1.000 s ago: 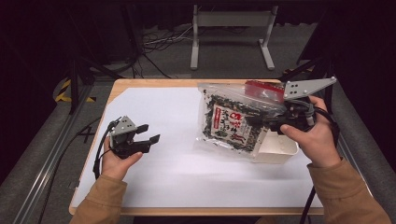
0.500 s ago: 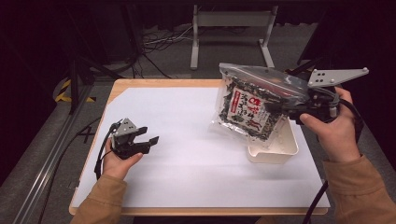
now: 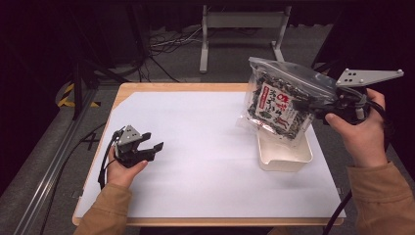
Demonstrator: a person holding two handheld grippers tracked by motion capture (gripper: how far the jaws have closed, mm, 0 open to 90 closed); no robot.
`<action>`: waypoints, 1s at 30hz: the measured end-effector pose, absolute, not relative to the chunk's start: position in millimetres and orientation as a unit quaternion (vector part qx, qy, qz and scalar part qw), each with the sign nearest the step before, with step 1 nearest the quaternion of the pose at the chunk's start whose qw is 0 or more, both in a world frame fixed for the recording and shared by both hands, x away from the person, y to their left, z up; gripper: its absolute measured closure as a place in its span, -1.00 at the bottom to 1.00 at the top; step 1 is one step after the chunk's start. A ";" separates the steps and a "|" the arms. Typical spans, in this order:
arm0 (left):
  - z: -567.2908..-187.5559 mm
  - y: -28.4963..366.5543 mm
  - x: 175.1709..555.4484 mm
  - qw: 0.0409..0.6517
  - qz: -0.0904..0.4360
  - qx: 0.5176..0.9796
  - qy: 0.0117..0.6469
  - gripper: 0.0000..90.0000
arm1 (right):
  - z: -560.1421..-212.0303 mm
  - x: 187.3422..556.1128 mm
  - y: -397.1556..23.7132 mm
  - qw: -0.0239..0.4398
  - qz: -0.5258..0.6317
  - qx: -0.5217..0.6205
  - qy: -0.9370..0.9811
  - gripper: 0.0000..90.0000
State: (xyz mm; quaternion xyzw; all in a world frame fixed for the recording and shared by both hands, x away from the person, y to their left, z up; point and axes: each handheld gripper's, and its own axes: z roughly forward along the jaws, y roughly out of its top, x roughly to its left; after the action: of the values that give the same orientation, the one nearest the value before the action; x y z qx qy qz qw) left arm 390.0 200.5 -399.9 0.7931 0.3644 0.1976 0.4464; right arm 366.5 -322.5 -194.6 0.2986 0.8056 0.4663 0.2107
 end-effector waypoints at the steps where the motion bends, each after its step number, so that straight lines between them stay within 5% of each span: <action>1: -400.2 200.2 389.7 0.446 0.197 0.793 0.364 -0.15 | -195.3 367.2 -324.5 0.213 0.463 0.303 0.805 0.69; 13: -401.4 199.9 389.9 0.444 0.201 0.795 0.361 -0.15 | -199.5 369.9 -343.7 0.240 0.446 0.338 0.793 0.69; 30: -401.4 200.7 388.5 0.442 0.197 0.798 0.360 -0.10 | -220.2 379.8 -356.2 0.222 0.447 0.355 0.791 0.69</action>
State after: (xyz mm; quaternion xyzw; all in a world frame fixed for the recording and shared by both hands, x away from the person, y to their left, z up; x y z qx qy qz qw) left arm 388.5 200.7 -401.4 0.7978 0.3597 0.1972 0.4418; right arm 379.8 -356.2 -220.2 0.3549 0.7906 0.4468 0.2220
